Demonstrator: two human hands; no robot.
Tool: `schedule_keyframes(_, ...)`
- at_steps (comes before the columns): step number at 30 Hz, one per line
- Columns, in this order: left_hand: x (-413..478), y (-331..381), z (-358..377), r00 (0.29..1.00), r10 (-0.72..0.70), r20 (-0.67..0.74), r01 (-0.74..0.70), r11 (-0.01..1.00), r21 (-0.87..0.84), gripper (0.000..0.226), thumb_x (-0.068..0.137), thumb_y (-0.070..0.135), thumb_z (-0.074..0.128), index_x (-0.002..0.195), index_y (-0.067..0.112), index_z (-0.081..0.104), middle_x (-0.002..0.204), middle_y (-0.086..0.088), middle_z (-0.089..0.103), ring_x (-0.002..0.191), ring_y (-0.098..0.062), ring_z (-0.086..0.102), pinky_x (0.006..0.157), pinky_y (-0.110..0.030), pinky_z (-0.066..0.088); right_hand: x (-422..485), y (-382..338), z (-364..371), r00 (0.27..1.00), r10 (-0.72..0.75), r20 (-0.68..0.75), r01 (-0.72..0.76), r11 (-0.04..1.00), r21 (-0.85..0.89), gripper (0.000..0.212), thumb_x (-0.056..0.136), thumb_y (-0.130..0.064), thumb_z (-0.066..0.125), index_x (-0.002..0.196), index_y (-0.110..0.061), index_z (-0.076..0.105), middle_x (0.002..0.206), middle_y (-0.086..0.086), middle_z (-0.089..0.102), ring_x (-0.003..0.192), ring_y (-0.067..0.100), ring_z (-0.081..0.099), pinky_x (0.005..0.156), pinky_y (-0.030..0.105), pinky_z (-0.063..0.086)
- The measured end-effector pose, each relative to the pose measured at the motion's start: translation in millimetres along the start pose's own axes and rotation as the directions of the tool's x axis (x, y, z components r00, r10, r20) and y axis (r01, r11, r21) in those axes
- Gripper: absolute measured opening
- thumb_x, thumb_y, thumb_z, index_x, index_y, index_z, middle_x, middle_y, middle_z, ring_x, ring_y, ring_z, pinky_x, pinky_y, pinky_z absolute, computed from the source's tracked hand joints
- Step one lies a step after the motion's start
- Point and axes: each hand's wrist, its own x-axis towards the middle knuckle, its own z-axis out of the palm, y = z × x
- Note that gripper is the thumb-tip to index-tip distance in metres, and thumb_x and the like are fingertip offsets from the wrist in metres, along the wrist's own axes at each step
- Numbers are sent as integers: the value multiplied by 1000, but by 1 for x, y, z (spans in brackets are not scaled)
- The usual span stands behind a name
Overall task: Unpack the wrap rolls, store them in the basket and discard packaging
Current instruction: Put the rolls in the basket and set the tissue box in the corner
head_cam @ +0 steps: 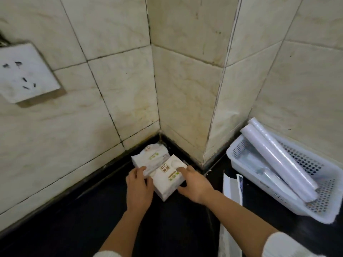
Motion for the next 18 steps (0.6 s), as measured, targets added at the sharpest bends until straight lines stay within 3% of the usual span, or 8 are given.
schedule_keyframes(2, 13, -16, -3, 999, -49, 15, 49, 998, -27, 42, 96, 28, 50, 137, 20, 42, 130, -8, 44, 111, -20, 48, 82, -30, 44, 7, -1, 11, 1000, -7, 24, 9, 998, -59, 73, 87, -34, 60, 150, -27, 24, 135, 9, 46, 117, 31, 54, 92, 39, 49)
schedule_keyframes(5, 41, -29, -6, 996, -8, 88, 10, 1000, -23, 45, 94, 33, 53, 138, 26, 43, 103, -3, 54, 83, -14, 56, 66, -28, 45, 14, 4, 23, 1000, -13, 24, 15, 996, -91, 73, 90, -37, 56, 151, -34, 16, 126, 8, 54, 110, 28, 58, 85, 37, 48)
schedule_keyframes(7, 59, -32, -6, 983, -9, 185, 6, 1000, 20, 45, 93, 36, 55, 136, 26, 48, 96, -4, 64, 82, -17, 61, 69, -32, 50, 15, 9, 30, 1000, -26, -5, 26, 998, -59, 70, 92, -39, 53, 151, -37, 14, 123, 6, 56, 104, 26, 60, 79, 34, 47)
schedule_keyframes(9, 72, -33, -4, 968, -38, 250, 5, 991, 133, 41, 92, 38, 54, 131, 23, 55, 101, -8, 70, 90, -22, 64, 77, -37, 55, 15, 12, 35, 998, -42, -37, 41, 999, -10, 68, 93, -42, 52, 150, -39, 16, 128, 4, 55, 106, 23, 59, 81, 33, 47)
schedule_keyframes(12, 83, -31, -3, 983, 10, 181, -44, 981, 187, 27, 94, 32, 54, 113, 15, 63, 95, -11, 71, 82, -25, 65, 71, -40, 56, 17, 17, 42, 994, -66, -86, 66, 998, 3, 66, 93, -47, 51, 149, -41, 16, 130, 2, 55, 111, 18, 57, 84, 32, 47)
schedule_keyframes(15, 90, -26, -7, 997, 72, 21, -72, 997, 23, 25, 93, 27, 57, 109, 10, 64, 83, -10, 72, 71, -21, 65, 64, -34, 54, 30, 18, 45, 991, -72, -114, 75, 997, 18, 65, 94, -50, 49, 149, -42, 15, 128, 2, 55, 112, 17, 56, 86, 33, 50)
schedule_keyframes(18, 95, -17, -18, 991, 112, -68, -118, 988, -99, 22, 92, 30, 59, 105, 12, 64, 73, 2, 66, 65, -10, 62, 62, -27, 50, 50, 14, 45, 986, -71, -150, 80, 996, 48, 64, 94, -47, 51, 149, -39, 19, 129, 3, 55, 113, 18, 56, 85, 34, 51)
